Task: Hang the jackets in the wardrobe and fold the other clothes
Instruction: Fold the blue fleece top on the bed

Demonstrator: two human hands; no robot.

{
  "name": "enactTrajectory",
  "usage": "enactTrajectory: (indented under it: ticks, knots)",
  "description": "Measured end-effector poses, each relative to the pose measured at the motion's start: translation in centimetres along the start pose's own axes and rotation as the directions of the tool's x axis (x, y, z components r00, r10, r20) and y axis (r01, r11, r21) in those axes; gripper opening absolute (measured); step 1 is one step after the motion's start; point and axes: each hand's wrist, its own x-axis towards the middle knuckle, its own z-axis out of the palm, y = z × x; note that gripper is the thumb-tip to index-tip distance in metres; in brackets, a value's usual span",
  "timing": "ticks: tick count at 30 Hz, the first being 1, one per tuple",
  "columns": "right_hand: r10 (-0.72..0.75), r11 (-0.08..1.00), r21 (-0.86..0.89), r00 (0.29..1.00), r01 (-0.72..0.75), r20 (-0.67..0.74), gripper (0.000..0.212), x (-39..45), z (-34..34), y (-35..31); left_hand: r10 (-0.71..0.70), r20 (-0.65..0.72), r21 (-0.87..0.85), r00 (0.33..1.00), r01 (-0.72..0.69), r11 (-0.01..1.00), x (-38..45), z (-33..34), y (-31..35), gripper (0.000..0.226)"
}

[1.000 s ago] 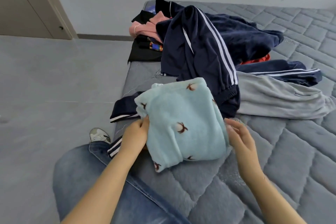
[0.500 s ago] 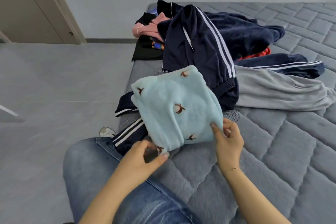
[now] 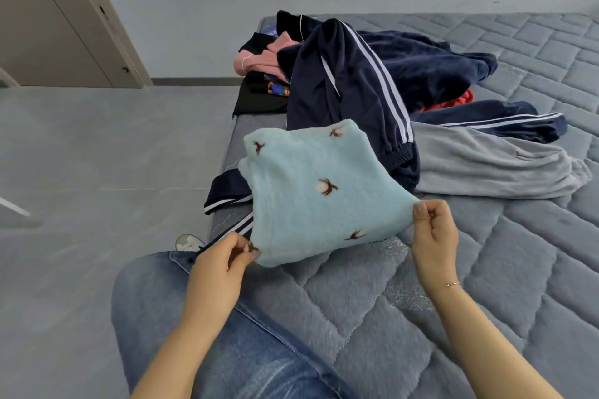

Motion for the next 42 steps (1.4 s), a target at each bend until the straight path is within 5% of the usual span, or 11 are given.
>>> enactTrajectory:
  ticks: [4,8,11,15,18,23,30,34,36,39,42]
  knots:
    - [0.210,0.974,0.020,0.937,-0.224,0.281,0.021,0.2,-0.6,1.7,-0.123,0.130,-0.128,0.984,0.140,0.982,0.1,0.3,0.2,0.022]
    - [0.281,0.948,0.046,0.899,-0.314,0.336,0.050,-0.1,-0.3,1.0,-0.140,0.533,-0.506,0.834,0.447,0.738,1.3,0.2,2.9,0.113]
    - [0.112,0.994,-0.022,0.958,-0.110,0.263,0.048,0.0,0.9,-0.6,-0.253,0.252,-0.454,0.934,0.345,0.821,3.4,2.5,5.2,0.125]
    - [-0.089,0.946,-0.272,0.951,0.173,0.297,0.029,2.1,2.8,-2.0,-0.355,-0.009,-0.689,0.935,0.252,0.680,5.7,4.5,6.1,0.075]
    - [-0.027,0.933,-0.328,0.939,0.147,0.344,0.022,4.0,4.8,-3.3,-0.236,-0.123,-0.653,0.964,0.101,0.750,6.5,4.3,6.2,0.043]
    - [-0.188,0.953,-0.216,0.973,0.215,0.136,0.023,5.9,5.2,-3.3,-0.008,-0.223,-0.527,0.975,-0.113,0.842,10.1,3.7,6.4,0.011]
    - [0.205,0.931,-0.346,0.953,-0.119,0.222,0.024,7.4,7.1,0.3,-0.362,-0.024,-0.351,0.932,0.331,0.876,13.4,6.1,3.8,0.032]
    - [0.102,0.963,-0.266,0.977,-0.050,0.185,0.015,6.9,7.5,0.5,0.134,-0.327,0.260,0.935,-0.048,0.965,11.5,4.8,5.5,0.055]
    - [0.079,0.966,-0.258,0.983,-0.033,0.169,0.011,6.9,7.6,0.2,0.423,-0.121,0.480,0.898,-0.320,0.817,9.7,5.6,7.0,0.044]
    - [0.030,0.953,-0.304,0.987,0.020,0.159,0.011,6.7,7.6,-0.9,0.273,0.326,0.587,0.905,-0.420,0.692,8.2,7.7,7.1,0.062]
    - [-0.240,0.904,-0.332,0.962,0.270,0.129,0.030,6.2,7.6,-2.2,0.221,0.361,0.626,0.906,-0.411,0.662,9.5,9.5,5.4,0.060]
